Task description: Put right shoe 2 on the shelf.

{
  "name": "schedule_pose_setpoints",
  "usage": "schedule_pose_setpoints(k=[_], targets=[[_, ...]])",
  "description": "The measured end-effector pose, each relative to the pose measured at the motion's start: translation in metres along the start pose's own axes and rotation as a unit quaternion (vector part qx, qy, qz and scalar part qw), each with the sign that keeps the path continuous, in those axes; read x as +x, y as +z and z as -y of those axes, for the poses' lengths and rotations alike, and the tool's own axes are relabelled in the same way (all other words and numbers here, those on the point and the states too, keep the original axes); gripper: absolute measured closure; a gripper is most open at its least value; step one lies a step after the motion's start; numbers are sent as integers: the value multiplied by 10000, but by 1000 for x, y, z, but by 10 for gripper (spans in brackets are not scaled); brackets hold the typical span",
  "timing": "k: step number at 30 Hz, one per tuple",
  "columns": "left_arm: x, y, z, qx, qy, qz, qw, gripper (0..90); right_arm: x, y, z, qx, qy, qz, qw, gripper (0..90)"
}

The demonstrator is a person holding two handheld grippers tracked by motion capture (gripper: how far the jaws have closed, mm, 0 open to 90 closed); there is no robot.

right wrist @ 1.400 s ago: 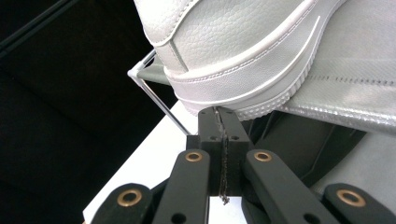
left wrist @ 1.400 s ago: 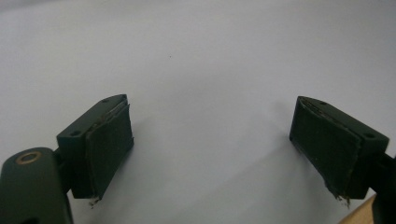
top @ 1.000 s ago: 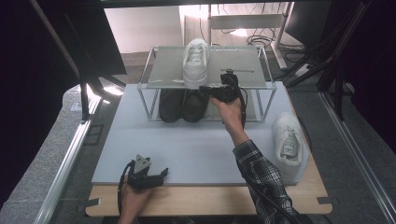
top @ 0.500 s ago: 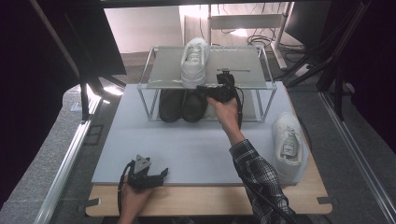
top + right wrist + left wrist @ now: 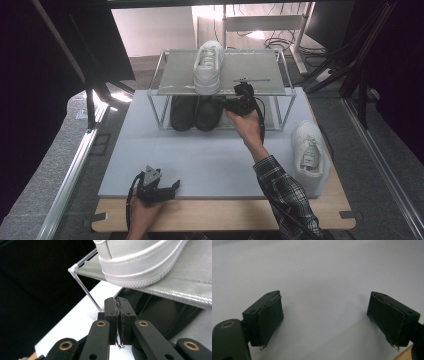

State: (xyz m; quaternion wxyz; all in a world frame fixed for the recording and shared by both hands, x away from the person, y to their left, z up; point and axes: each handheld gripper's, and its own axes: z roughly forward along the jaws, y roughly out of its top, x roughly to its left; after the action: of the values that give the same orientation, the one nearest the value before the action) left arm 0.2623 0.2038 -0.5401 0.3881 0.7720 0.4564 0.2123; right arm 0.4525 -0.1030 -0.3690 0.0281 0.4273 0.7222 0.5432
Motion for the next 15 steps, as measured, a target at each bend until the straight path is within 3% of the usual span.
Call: schedule_pose_setpoints(k=[10, 15], targets=[[0, 0, 0, 8, 7, -2, 10000, 127, 1, -13, 13, 65, -384, 230, 9990, 801], [0, 0, 0, 7, 8, -3, 10000, 127, 6, -19, 20, 121, -701, 380, 9967, 740]])
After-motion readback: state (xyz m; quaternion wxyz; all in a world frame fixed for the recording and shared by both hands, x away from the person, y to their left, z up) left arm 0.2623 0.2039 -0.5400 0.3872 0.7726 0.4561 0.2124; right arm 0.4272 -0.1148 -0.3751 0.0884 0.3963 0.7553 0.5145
